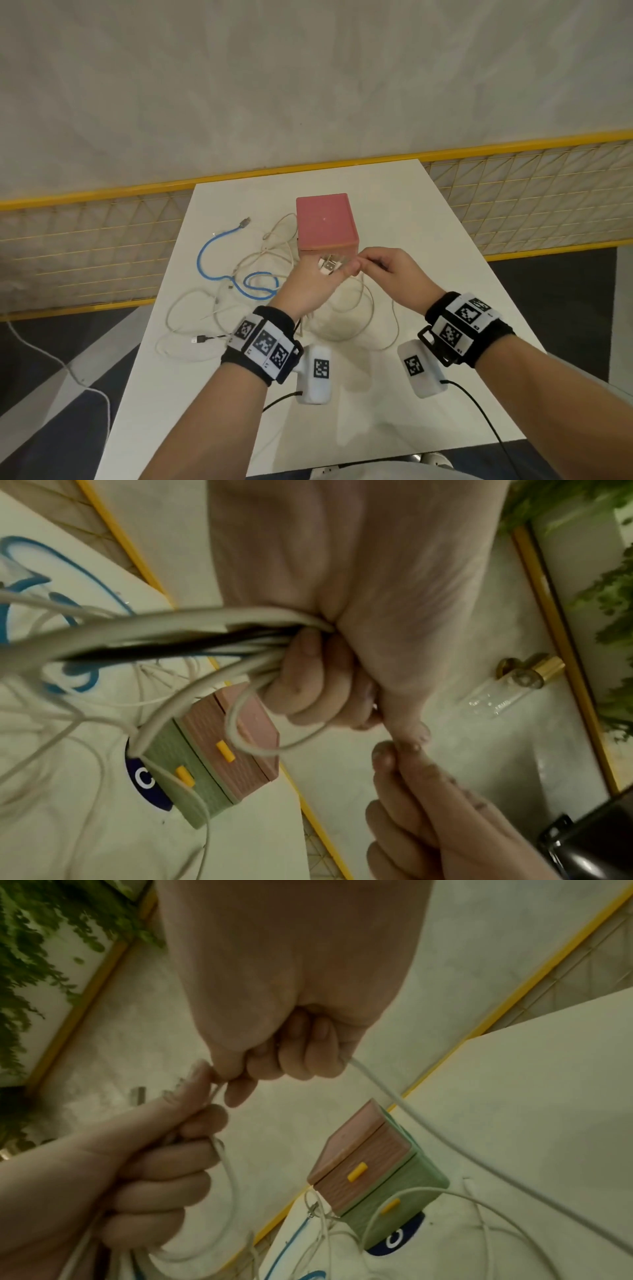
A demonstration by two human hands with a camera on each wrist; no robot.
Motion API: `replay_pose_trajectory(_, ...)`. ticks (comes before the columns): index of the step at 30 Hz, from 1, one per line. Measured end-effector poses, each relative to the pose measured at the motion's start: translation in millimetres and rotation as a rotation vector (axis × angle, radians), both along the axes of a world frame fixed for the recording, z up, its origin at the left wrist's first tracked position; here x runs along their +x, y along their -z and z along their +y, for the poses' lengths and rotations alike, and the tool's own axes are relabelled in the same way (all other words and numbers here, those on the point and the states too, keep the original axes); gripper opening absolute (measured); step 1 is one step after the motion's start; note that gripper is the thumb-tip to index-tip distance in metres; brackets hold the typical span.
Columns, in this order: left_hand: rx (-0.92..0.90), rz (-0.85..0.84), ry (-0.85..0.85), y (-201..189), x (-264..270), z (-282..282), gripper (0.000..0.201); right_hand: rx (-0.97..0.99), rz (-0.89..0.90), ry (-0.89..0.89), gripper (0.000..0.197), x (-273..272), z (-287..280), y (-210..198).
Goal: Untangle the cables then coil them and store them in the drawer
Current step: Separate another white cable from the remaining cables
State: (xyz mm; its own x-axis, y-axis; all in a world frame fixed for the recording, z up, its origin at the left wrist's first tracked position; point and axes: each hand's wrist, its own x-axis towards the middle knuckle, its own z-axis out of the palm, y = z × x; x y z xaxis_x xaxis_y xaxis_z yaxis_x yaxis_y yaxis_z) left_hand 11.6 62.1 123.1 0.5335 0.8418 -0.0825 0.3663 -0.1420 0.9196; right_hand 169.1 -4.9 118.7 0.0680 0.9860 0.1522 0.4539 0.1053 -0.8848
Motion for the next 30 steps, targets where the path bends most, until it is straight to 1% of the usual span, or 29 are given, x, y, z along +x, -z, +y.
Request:
replay_pose_trajectory(2,-0.032,-0.044,-0.216,-2.0,-3.3,6.3,0.028,-0.026,-0.022,0.010,0.027,6.8,0.2,7.9)
replay_pose_trajectory(3,-0.057,-0.082,-0.352,-4.3,-8.0,11.1,0.036,-0.050,-0.029,0.029,0.028,11.3,-0.6,12.4)
replay_pose_trajectory(4,-0.075,-0.143,-0.461,-4.8,-13.7,18.5,0.038,-0.071,-0.033,0.047,0.028,15.4,-1.9,16.1)
replay_pose_trajectory(5,-0.073,-0.193,-0.536,-5.4,-19.6,26.1,0.034,-0.079,-0.043,0.050,0.028,17.8,-3.8,17.7)
replay_pose_trajectory(6,-0.036,-0.201,-0.580,-3.6,-24.7,32.3,0.034,-0.086,-0.058,0.047,0.028,18.5,-5.1,18.6)
replay_pose_trajectory(7,0.011,-0.177,-0.588,-1.8,-28.1,35.4,0.033,-0.089,-0.072,0.043,0.028,18.1,-5.9,19.2)
replay_pose_trajectory(9,0.116,-0.155,-0.538,3.1,-26.8,36.6,0.020,-0.084,-0.088,0.039,0.027,14.8,-4.2,19.0)
replay_pose_trajectory(10,0.160,-0.143,-0.459,3.9,-23.2,31.5,0.022,-0.079,-0.093,0.039,0.027,12.2,-2.4,17.9)
replay_pose_trajectory(11,0.190,-0.124,-0.351,4.7,-18.1,23.8,0.029,-0.074,-0.102,0.037,0.027,9.4,0.1,17.2)
replay_pose_trajectory(12,0.198,-0.098,-0.250,8.0,-12.0,16.5,0.031,-0.067,-0.115,0.029,0.027,6.2,1.8,15.3)
replay_pose_trajectory(14,0.196,-0.049,-0.139,15.2,-0.3,4.2,0.016,-0.045,-0.141,0.001,0.027,0.5,5.3,11.7)
replay_pose_trajectory(15,0.190,-0.046,-0.136,15.8,2.7,0.0,0.011,-0.039,-0.153,-0.016,0.026,-1.4,6.1,9.9)
replay_pose_trajectory(17,0.141,-0.102,-0.187,9.2,1.5,-0.2,0.015,-0.040,-0.164,-0.034,0.025,-0.1,6.1,9.1)
replay_pose_trajectory(20,0.036,-0.260,-0.446,-3.7,-13.6,20.0,0.021,-0.047,-0.145,-0.012,0.026,11.3,1.1,11.1)
replay_pose_trajectory(21,0.035,-0.288,-0.520,-8.2,-20.7,27.8,0.023,-0.051,-0.147,-0.005,0.026,15.3,-0.3,12.0)
replay_pose_trajectory(22,0.062,-0.282,-0.570,-10.4,-26.0,34.8,0.024,-0.057,-0.156,-0.005,0.027,17.1,-1.6,11.1)
replay_pose_trajectory(24,0.146,-0.222,-0.581,-9.7,-29.2,40.9,0.023,-0.053,-0.182,0.001,0.027,16.7,-0.4,9.0)
replay_pose_trajectory(25,0.186,-0.201,-0.536,-11.1,-28.1,38.9,0.022,-0.043,-0.190,0.012,0.027,15.5,2.2,8.6)
replay_pose_trajectory(27,0.237,-0.148,-0.350,-12.7,-20.8,26.2,0.021,-0.015,-0.195,0.017,0.027,10.0,8.1,6.2)
replay_pose_trajectory(29,0.221,-0.068,-0.146,-8.8,-9.4,13.5,0.014,0.017,-0.194,-0.018,0.027,4.1,14.1,5.5)
replay_pose_trajectory(30,0.205,-0.046,-0.096,-8.2,-5.1,8.3,0.011,0.023,-0.205,-0.032,0.030,1.5,15.6,4.6)
